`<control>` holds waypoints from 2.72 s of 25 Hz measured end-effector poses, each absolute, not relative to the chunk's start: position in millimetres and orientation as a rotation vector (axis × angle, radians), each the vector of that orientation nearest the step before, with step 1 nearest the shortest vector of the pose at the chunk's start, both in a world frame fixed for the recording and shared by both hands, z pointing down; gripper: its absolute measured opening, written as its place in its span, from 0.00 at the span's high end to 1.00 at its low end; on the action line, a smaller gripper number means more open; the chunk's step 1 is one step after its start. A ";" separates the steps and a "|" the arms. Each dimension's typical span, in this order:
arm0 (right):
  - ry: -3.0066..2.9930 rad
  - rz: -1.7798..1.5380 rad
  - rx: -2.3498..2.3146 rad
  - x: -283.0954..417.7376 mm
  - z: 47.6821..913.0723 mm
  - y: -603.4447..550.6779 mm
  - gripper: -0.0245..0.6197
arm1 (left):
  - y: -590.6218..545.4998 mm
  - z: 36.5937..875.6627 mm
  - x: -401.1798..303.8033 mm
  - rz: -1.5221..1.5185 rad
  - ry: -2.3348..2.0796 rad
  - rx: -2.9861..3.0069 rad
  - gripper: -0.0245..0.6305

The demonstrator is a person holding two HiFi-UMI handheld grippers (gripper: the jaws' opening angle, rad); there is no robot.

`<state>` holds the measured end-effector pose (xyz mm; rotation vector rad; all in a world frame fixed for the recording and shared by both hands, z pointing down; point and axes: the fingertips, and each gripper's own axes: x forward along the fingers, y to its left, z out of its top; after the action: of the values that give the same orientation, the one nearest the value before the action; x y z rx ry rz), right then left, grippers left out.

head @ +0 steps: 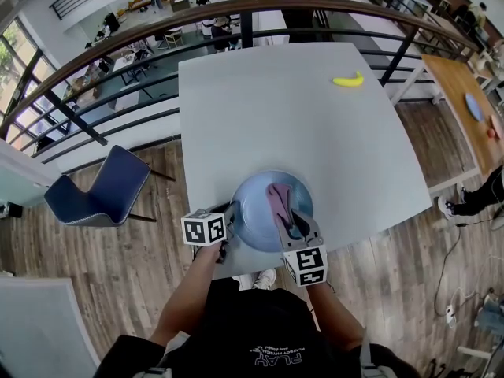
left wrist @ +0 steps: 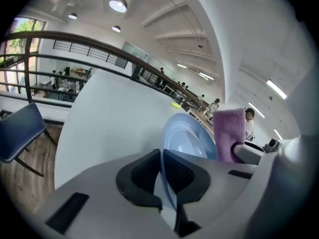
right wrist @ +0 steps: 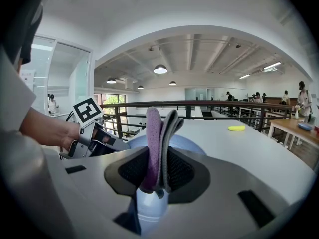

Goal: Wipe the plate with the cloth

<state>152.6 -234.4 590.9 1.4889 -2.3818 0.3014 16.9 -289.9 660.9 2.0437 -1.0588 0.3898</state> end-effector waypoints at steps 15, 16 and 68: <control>-2.490 0.200 1.382 101.9 556.4 -223.3 0.80 | -306.1 557.1 -2.0 0.221 -1.272 2.247 0.92; -2.496 0.189 1.369 97.1 553.3 -221.7 0.80 | -304.6 551.8 -3.2 0.213 -1.275 2.255 0.92; -2.429 0.089 1.513 100.6 499.8 -237.4 0.80 | -253.1 495.5 -2.6 0.126 -1.252 2.378 0.90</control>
<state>100.6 -237.4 499.8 1.5132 -2.4285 0.0895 -2.6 -253.1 495.5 2.3784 -1.2519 0.1255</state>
